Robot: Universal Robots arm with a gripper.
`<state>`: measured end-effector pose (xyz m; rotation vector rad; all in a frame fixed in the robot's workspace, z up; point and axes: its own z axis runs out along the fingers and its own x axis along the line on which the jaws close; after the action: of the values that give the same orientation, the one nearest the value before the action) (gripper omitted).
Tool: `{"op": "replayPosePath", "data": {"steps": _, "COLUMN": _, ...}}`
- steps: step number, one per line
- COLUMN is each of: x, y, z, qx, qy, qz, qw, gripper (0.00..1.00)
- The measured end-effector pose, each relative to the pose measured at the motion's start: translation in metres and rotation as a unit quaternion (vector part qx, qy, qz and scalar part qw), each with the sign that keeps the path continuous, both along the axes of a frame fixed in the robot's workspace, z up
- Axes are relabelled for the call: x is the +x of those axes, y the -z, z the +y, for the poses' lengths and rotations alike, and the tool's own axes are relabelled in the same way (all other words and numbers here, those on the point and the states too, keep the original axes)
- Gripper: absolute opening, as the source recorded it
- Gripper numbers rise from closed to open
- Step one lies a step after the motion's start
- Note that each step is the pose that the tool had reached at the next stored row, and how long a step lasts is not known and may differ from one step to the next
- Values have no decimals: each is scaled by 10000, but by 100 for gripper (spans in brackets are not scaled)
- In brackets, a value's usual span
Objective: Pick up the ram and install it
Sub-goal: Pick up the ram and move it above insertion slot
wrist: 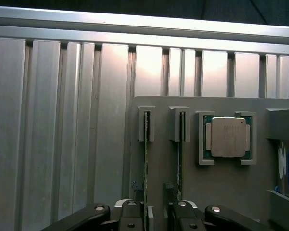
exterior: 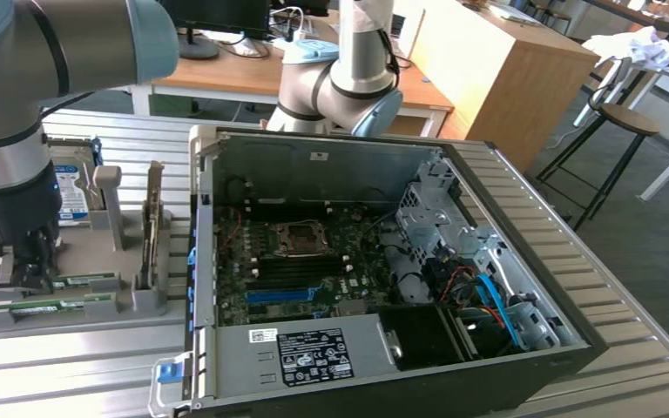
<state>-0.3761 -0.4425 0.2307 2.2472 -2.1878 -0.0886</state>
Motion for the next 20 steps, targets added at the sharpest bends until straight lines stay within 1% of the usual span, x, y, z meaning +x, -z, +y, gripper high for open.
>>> {"op": "replayPosePath", "data": {"steps": 11, "x": 0, "y": 118, "z": -1, "qx": 0, "qy": 0, "qz": 0, "qw": 10000, "gripper": 30}}
{"op": "replayPosePath", "data": {"steps": 16, "x": 0, "y": 120, "z": -1, "qx": 0, "qy": 0, "qz": 0, "qw": 10000, "gripper": 30}}
{"op": "replayPosePath", "data": {"steps": 20, "x": 0, "y": 120, "z": -17, "qx": -1, "qy": 0, "qz": 0, "qw": 10000, "gripper": 30}}
